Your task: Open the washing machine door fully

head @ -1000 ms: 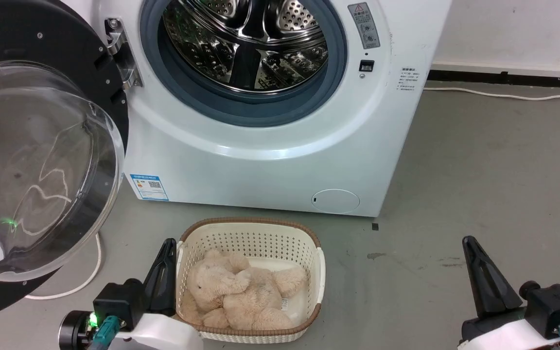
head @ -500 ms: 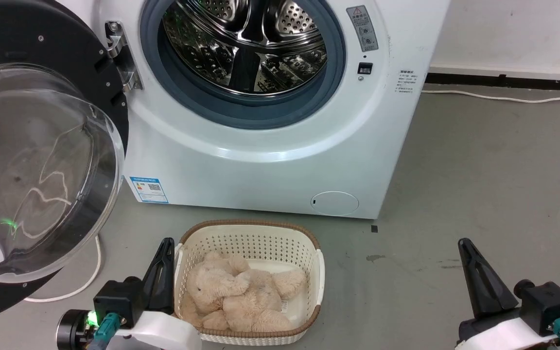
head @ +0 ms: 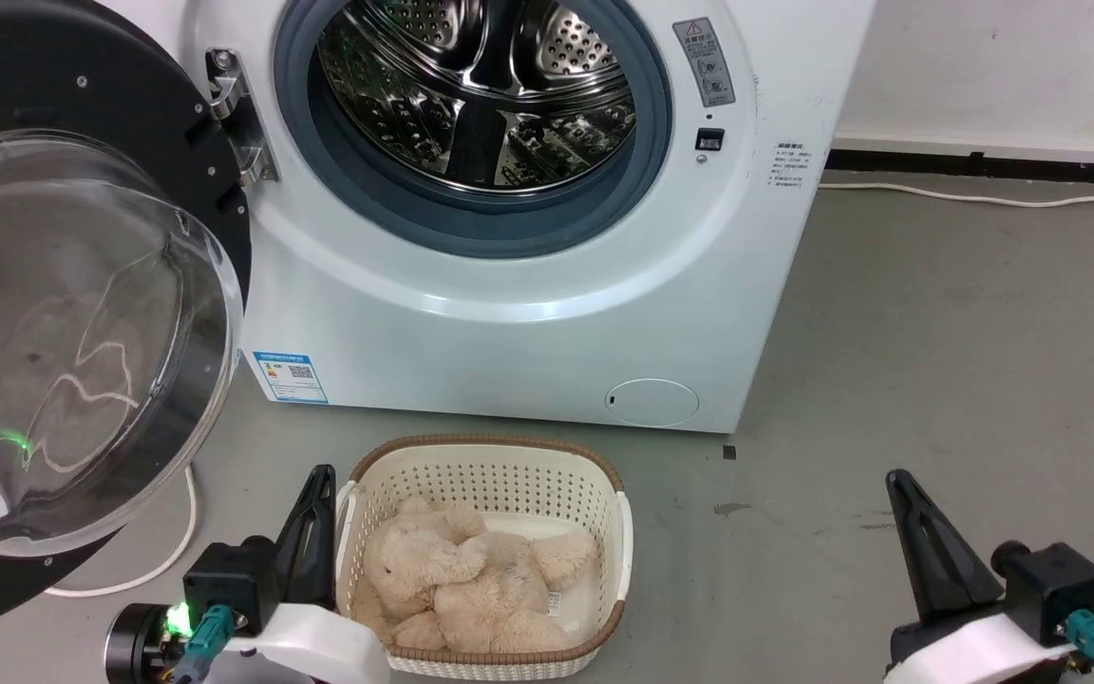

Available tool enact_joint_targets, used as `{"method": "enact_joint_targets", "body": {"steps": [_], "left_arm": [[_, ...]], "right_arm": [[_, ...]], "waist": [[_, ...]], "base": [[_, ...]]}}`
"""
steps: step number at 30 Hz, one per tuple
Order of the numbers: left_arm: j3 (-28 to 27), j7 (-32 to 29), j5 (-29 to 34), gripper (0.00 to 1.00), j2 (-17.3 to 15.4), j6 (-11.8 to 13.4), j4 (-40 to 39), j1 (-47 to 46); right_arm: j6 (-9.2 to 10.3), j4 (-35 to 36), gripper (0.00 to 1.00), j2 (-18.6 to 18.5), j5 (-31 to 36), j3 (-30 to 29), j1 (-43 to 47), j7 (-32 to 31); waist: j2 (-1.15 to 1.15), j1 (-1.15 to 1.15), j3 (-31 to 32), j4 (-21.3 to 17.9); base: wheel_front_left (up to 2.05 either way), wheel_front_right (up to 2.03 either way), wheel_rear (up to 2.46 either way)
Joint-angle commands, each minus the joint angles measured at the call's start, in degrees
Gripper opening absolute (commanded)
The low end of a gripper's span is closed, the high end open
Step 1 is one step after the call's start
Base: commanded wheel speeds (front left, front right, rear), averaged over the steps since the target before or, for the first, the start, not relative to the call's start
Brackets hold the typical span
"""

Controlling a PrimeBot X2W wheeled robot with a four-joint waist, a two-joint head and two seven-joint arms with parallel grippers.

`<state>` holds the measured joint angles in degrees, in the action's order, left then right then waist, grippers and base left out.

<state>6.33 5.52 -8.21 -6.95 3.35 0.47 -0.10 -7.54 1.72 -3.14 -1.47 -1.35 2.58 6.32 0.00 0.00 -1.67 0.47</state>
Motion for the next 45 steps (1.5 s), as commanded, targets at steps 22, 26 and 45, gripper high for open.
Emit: {"method": "enact_joint_targets", "body": {"steps": [22,26,45], "left_arm": [[-2.90,-2.47,3.79,0.00,1.85,-1.55,-0.29,0.07],[-3.35,-2.87,4.37,0.00,2.14,-1.79,-0.31,0.08],[-5.51,-4.79,7.16,0.00,3.54,-2.92,-0.42,0.09]], "right_arm": [[0.04,-0.86,0.00,0.20,0.86,0.64,-1.72,-2.77],[0.04,-0.98,0.00,0.20,0.94,0.73,-1.84,-3.23],[0.05,-1.51,0.00,0.24,1.32,1.18,-2.38,-5.47]], "waist": [[0.00,0.00,0.71,-0.20],[0.00,0.00,0.84,-0.24],[0.00,0.00,1.44,-0.41]], "base": [[0.00,0.00,0.00],[0.00,0.00,0.00],[0.00,0.00,0.00]]}}
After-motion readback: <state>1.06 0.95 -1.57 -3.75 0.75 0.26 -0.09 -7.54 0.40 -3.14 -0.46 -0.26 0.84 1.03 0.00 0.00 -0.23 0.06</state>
